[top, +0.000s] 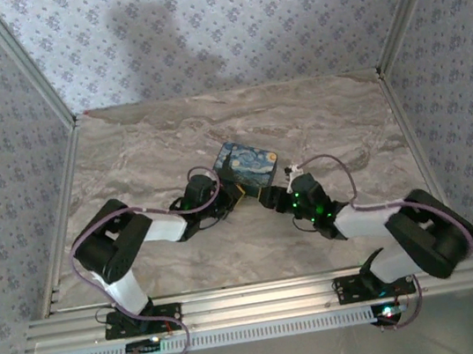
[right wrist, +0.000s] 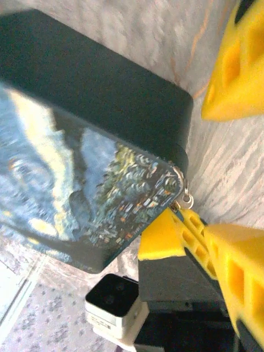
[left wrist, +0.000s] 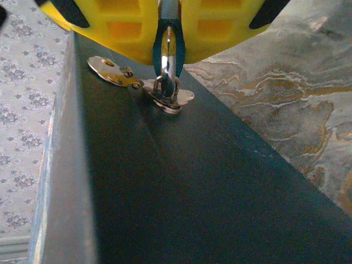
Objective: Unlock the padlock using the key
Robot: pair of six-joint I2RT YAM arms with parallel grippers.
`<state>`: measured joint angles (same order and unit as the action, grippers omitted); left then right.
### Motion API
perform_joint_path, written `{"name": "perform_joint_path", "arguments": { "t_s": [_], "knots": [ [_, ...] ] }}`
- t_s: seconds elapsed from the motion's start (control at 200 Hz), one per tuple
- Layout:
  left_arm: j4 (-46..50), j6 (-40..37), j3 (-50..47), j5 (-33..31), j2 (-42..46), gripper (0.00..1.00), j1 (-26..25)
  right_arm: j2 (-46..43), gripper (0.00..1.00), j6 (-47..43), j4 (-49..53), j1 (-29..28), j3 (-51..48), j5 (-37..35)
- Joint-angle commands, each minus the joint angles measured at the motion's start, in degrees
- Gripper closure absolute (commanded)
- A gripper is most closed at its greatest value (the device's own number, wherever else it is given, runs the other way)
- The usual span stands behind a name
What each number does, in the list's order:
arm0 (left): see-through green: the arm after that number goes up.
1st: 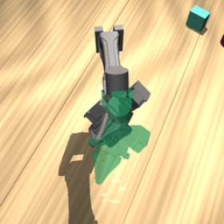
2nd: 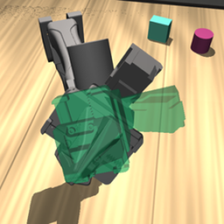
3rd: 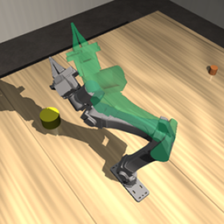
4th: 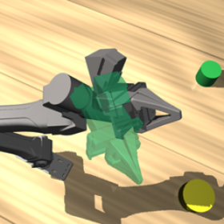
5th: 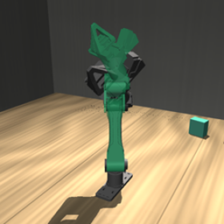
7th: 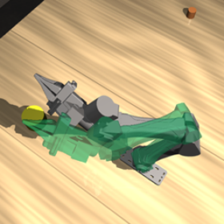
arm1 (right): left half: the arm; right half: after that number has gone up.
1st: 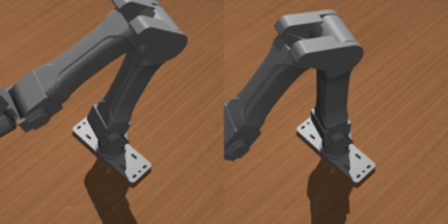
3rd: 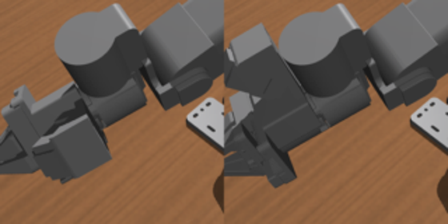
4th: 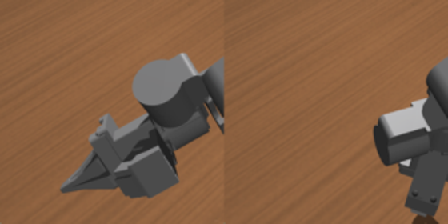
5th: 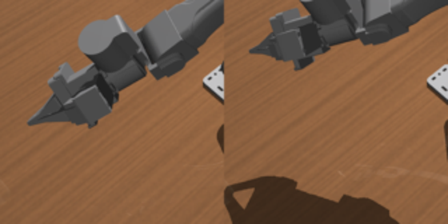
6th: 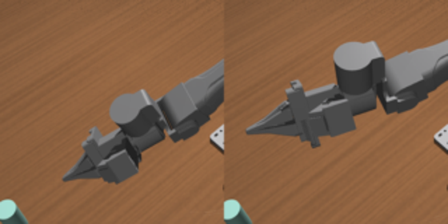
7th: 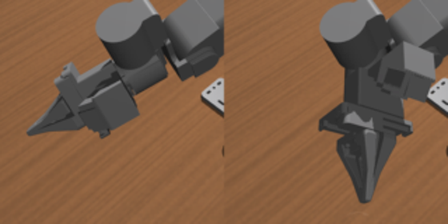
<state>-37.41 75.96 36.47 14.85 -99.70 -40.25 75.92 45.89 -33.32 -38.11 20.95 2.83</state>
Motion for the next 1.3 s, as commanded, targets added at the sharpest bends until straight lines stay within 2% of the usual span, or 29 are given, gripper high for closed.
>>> {"name": "perform_joint_path", "arguments": {
  "t_s": [0.0,0.115,0.185,0.365,0.51,0.595,0.774,0.944,1.169,1.294],
  "knots": [
    [4.27,2.07,1.86,-0.83,3.40,0.91,-0.31,-8.75,0.35,-14.19,9.72,0.15,1.14,-4.64],
    [10.07,2.59,3.27,-1.33,5.38,0.93,-0.30,-16.26,0.14,-25.05,13.20,0.51,1.48,-6.89],
    [11.59,3.47,3.24,-1.89,6.55,0.97,-0.35,-19.61,0.06,-30.93,12.60,0.67,1.09,-7.49],
    [13.95,5.54,3.38,-2.42,8.90,1.00,-0.45,-25.09,0.04,-49.86,4.16,-1.21,-2.67,-4.33],
    [15.01,7.13,4.07,-1.93,9.75,1.00,-0.78,-24.81,0.04,-67.24,7.46,-6.02,-2.37,-4.54],
    [15.46,7.82,4.47,-1.76,10.26,1.00,-0.95,-23.43,0.04,-73.57,7.94,-8.79,-2.63,-6.63],
    [17.50,7.87,5.19,-2.41,11.54,1.00,-0.99,-17.23,0.04,-79.51,5.87,-12.54,-2.23,-10.80],
    [17.95,8.04,5.36,-2.59,12.20,1.00,-1.28,-10.03,0.06,-81.18,2.44,-14.40,-0.71,-13.95],
    [17.89,8.23,5.42,-2.65,12.31,1.00,-1.53,-1.26,0.13,-80.28,-3.62,-15.37,1.41,-14.30],
    [17.82,8.24,5.50,-2.48,12.36,1.00,-1.61,1.70,0.22,-78.69,-5.09,-14.52,2.33,-13.47]
  ]
}}
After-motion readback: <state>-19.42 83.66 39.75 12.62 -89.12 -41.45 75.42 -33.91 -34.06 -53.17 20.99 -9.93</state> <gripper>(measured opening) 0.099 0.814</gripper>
